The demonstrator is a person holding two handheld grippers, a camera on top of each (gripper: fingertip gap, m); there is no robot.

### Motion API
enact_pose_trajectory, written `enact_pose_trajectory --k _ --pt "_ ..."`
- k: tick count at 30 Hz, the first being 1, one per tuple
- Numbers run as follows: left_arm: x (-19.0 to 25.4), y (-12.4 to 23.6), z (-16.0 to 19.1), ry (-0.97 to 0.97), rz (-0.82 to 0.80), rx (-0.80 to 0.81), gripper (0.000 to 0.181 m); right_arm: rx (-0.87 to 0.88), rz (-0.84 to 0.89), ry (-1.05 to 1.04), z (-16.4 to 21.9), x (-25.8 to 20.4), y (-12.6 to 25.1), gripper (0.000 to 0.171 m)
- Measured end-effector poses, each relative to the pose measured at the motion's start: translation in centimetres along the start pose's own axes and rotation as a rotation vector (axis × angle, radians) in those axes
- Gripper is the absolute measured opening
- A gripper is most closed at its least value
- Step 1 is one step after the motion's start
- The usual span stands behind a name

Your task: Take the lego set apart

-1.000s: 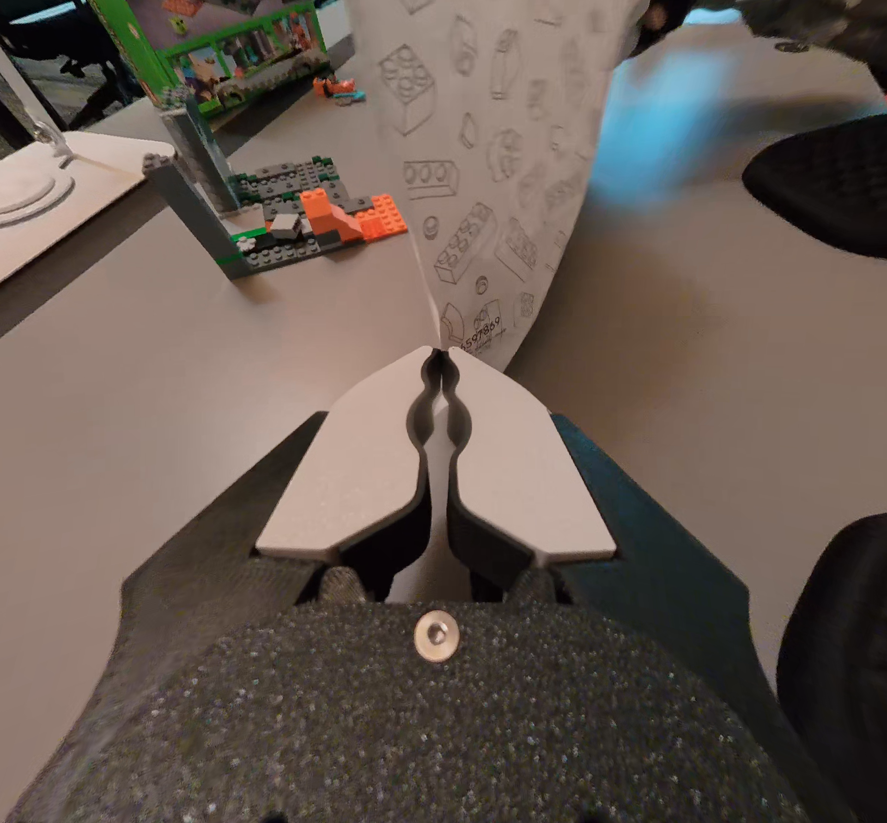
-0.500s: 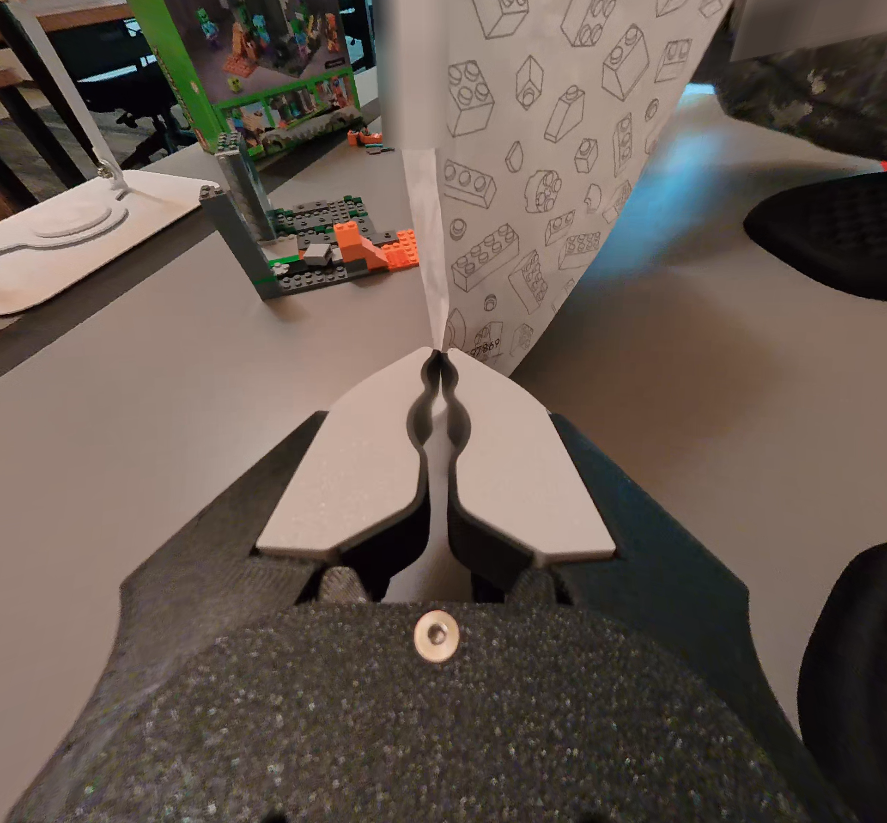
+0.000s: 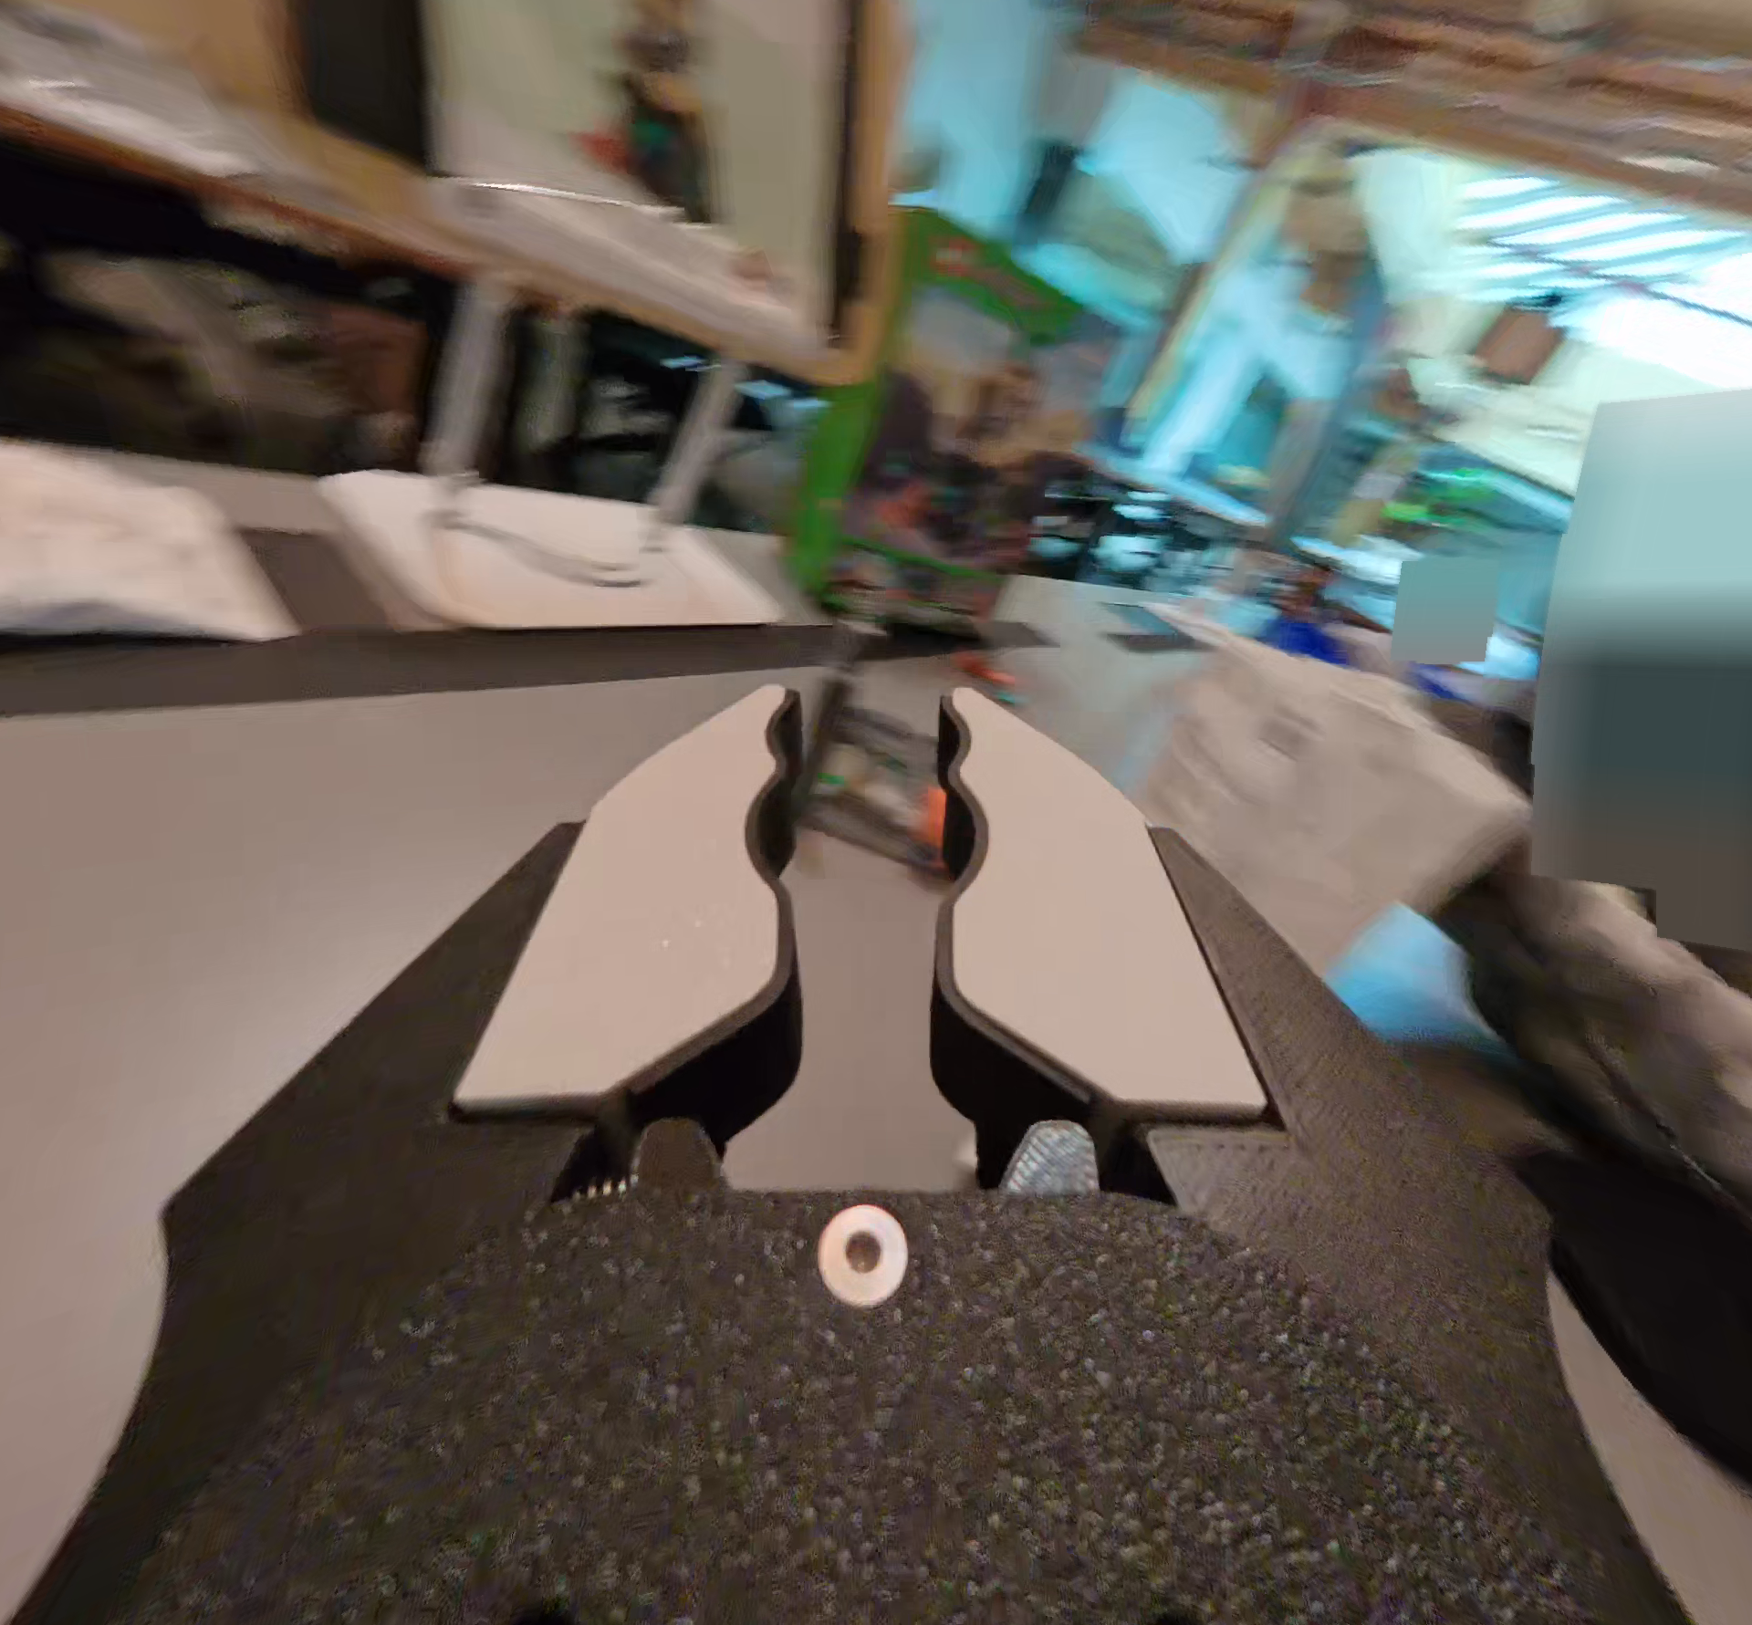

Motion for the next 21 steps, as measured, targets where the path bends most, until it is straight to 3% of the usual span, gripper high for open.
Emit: enact_pose_trajectory --k 5,10,14,21 --pt "-7.4 -6.0 -1.8 -0.007 -0.452 -0.179 0.04 0.003 -0.009 0.018 0.0 0.2 -0.1 0.0" --pt "-17.7 -9.5 -1.7 0.094 -0.652 -0.396 0.035 0.028 -0.026 0.009 0.3 -0.2 0.1 0.0" --pt "-22.6 -10.7 -1.9 0.217 -0.617 -0.456 0.033 0.027 -0.041 0.01 0.4 -0.1 0.2 0.0" --pt "-26.4 -12.8 -0.4 0.329 -0.491 -0.565 0.04 0.042 -0.067 -0.017 0.5 0.2 0.2 0.0"
Point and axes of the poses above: each gripper's, where its closed fingertips meet, y back along the fingers, z out of its underside, x = y × z across the jaws, the point moved 9 cm from there along y, back along the fingers, and after that the axes turned 8 degrees about -y, right-handed, at the moved point
